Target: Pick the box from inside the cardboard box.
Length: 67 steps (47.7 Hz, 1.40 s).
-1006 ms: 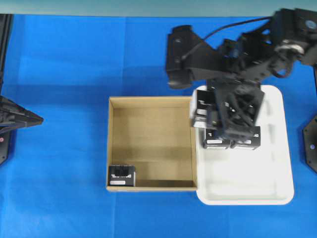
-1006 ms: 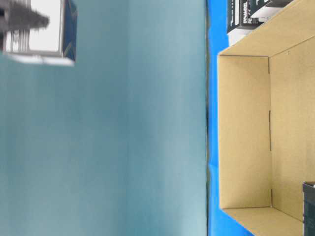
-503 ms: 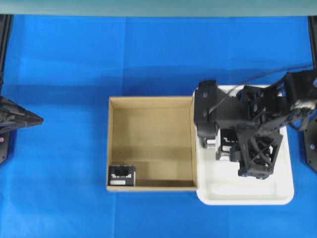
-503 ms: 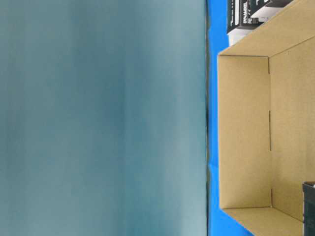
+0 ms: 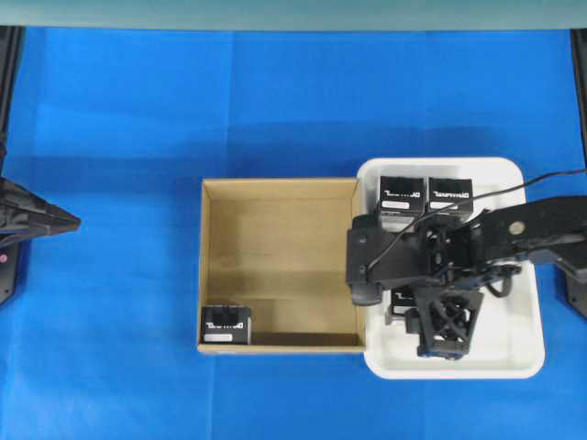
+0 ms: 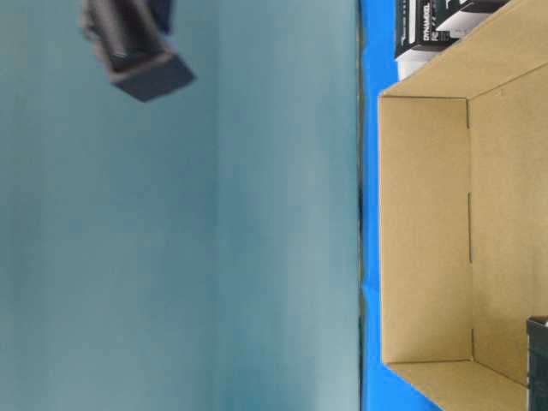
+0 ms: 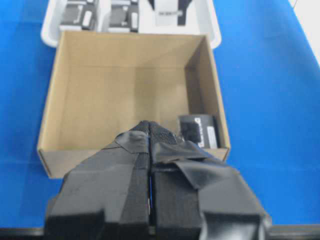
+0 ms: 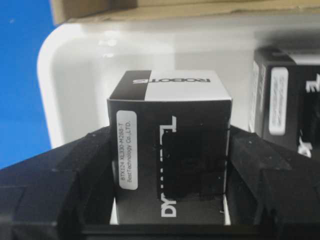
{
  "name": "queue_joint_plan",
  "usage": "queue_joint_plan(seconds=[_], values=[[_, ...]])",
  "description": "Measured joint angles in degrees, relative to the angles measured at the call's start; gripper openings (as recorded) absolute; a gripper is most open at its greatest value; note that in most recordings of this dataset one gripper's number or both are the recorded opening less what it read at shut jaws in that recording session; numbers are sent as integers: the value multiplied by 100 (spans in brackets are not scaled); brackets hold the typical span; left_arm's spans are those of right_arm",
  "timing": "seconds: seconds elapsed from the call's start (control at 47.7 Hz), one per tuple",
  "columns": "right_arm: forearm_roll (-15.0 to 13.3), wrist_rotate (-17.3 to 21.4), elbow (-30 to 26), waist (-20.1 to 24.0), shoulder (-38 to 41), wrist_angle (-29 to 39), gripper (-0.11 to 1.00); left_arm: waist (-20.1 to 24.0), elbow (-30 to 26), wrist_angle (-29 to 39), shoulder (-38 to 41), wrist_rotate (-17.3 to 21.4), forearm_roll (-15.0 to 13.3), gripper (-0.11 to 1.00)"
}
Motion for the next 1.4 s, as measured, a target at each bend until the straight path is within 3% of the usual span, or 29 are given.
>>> queue_joint_plan(seconds=[0.503, 1.006, 1.215, 1.404], values=[[0, -9, 246, 272, 580, -633, 62, -9, 0, 0, 0, 0, 0, -7], [-53, 53, 413, 202, 598, -1020, 62, -26, 0, 0, 0, -9, 0, -7], [-53, 62, 448, 105, 580, -1028, 62, -26, 0, 0, 0, -246, 0, -7], [-53, 53, 466, 88, 571, -1028, 94, -44, 0, 0, 0, -264, 0, -7]])
